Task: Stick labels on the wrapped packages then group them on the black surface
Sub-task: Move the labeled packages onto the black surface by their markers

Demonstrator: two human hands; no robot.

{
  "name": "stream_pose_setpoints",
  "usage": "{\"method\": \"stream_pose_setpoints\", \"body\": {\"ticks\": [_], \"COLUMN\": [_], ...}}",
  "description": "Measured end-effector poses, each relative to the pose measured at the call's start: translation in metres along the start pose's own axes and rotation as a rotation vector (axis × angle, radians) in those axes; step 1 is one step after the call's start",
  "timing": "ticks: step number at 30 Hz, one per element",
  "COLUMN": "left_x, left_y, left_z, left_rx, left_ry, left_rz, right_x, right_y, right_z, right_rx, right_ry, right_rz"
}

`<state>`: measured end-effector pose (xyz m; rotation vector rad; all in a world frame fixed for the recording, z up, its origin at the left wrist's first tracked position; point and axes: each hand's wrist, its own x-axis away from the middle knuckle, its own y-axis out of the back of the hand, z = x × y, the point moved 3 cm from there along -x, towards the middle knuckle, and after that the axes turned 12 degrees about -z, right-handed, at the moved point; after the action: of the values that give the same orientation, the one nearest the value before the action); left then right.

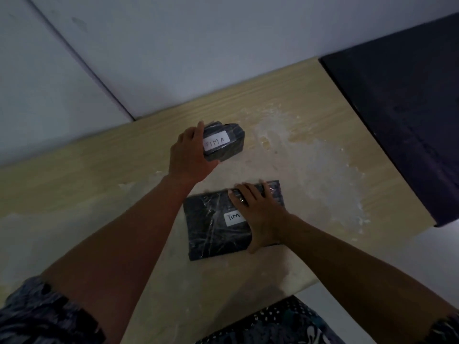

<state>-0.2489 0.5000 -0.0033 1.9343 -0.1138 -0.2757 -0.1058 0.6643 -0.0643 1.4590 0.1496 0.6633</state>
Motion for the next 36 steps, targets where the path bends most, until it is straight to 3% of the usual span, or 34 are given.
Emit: {"method": "stream_pose_setpoints", "body": {"ticks": [12, 20, 26, 36], "left_x": [-0.025, -0.027, -0.025, -0.009], "left_y": [-0.011, -0.005, 0.012, 0.027], "left_z": [-0.010, -0.012, -0.022, -0.102], "left_rx": [0.097, 0.204, 0.194, 0.280], "left_ry": [-0.025, -0.021, -0.053, -0.159], "left_rz": [0.108, 0.035, -0.008, -0.022], "right_x": [0.043, 0.067, 0.094, 0.154], "right_y": [0.031, 0.038, 0.043, 0.068], "right_z": [-0.020, -0.026, -0.046, -0.091], "right_rx": [-0.067, -0.074, -0.117, -0.090], "right_ry": [-0.296, -0.395, -0.612, -0.882], "right_rz": [-0.150, -0.260, -0.350, -0.501]}}
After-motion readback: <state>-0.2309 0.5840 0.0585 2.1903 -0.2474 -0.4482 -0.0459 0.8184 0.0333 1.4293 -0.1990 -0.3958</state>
